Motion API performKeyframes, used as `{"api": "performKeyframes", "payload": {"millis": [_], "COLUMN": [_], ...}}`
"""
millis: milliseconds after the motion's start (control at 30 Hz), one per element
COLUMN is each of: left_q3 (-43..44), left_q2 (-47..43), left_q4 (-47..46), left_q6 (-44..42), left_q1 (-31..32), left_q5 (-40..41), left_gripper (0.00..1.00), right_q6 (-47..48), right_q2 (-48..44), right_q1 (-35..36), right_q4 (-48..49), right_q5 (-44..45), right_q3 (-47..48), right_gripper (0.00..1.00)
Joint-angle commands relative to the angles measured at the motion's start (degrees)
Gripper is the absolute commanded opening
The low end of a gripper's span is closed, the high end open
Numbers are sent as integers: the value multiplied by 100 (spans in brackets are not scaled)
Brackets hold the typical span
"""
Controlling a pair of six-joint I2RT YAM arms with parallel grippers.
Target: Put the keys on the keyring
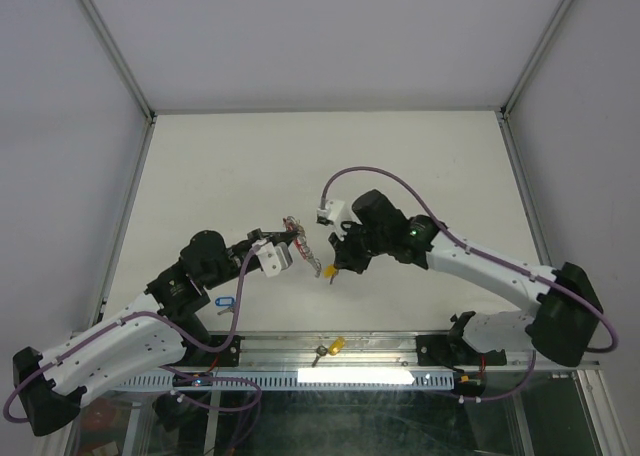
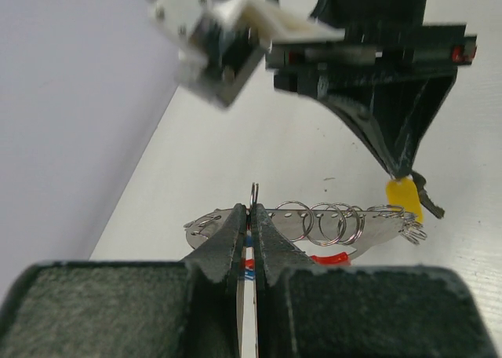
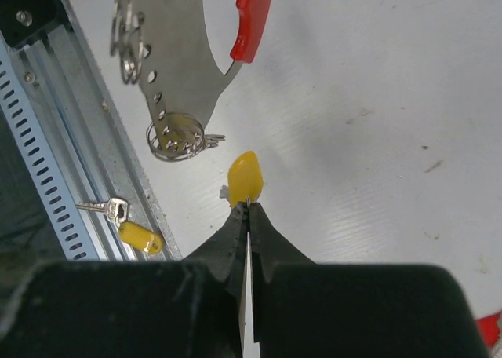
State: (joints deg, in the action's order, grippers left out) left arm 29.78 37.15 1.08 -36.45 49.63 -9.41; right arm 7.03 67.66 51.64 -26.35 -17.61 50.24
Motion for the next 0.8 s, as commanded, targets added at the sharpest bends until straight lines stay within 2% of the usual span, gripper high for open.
{"api": "performKeyframes", "payload": {"millis": [0,167,367,633,767], "left_q3": [314,322,324,318,322], "left_q2": [-32,-24,-6,-46,-26], "left_q4": [-331,-328,-327,-328,-327], "left_q6": [50,34,28,6,0], "left_q1": [-89,-124,-148,-154,-155], "left_q5": [-131,-61,-71,-75,-96], "left_gripper": [0,0,0,0,0], "right_q6": [-43,-602,-1045,-1335,-1415], "right_q2": [943,1103,1677,2175,2071], "right_q1": [47,133,132,62,16], "right_q4": [-638,727,1121,941,1042], "right_q5": [-1002,-1283,-343,665,724], "right_q3": [582,-152,-385,-309,-366], "right_gripper": [0,0,0,0,14]}}
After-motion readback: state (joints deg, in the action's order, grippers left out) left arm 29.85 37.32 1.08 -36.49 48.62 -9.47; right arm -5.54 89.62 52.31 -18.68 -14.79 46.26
